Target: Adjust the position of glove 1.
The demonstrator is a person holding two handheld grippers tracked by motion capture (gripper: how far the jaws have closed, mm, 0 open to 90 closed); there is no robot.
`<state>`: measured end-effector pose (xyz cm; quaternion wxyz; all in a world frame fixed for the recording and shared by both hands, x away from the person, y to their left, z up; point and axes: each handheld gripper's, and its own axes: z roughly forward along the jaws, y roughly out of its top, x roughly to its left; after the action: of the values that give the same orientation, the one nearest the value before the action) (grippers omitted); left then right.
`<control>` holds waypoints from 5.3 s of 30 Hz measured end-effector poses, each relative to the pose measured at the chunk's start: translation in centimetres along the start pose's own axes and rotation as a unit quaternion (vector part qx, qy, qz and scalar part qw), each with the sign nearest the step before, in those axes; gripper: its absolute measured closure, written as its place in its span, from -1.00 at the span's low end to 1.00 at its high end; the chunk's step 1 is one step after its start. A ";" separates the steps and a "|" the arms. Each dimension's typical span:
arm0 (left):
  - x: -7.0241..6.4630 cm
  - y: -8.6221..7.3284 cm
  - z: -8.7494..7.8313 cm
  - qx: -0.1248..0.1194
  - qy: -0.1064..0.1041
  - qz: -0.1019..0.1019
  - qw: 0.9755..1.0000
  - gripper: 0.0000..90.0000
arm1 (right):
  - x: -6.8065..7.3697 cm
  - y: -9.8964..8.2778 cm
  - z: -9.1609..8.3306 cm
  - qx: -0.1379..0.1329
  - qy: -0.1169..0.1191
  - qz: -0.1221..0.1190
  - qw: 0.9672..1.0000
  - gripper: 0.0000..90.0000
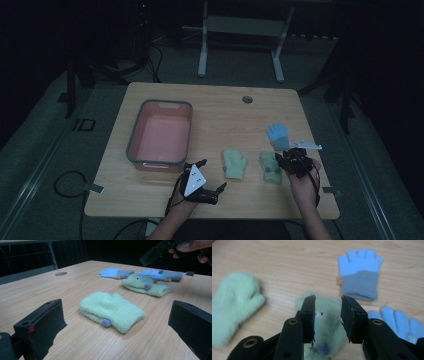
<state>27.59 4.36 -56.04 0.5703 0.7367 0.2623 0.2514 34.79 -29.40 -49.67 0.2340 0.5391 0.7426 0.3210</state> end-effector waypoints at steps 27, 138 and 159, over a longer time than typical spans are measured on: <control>0.0 0.0 0.0 0.001 0.000 0.001 1.000 -0.99 | -0.2 -3.2 3.0 0.033 0.051 -0.093 0.994 0.41; -0.2 3.5 7.2 0.189 -0.145 0.159 0.958 -0.27 | 6.3 6.0 7.0 0.045 0.219 -0.124 0.967 -0.02; -0.3 2.8 8.5 0.212 -0.134 0.240 0.938 0.34 | 6.1 5.0 11.1 0.154 0.302 -0.061 0.939 0.39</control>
<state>33.33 -2.42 -55.22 0.3539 0.9082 0.0463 0.2185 43.83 -20.00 -53.58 -0.0684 0.4000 0.8500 0.3360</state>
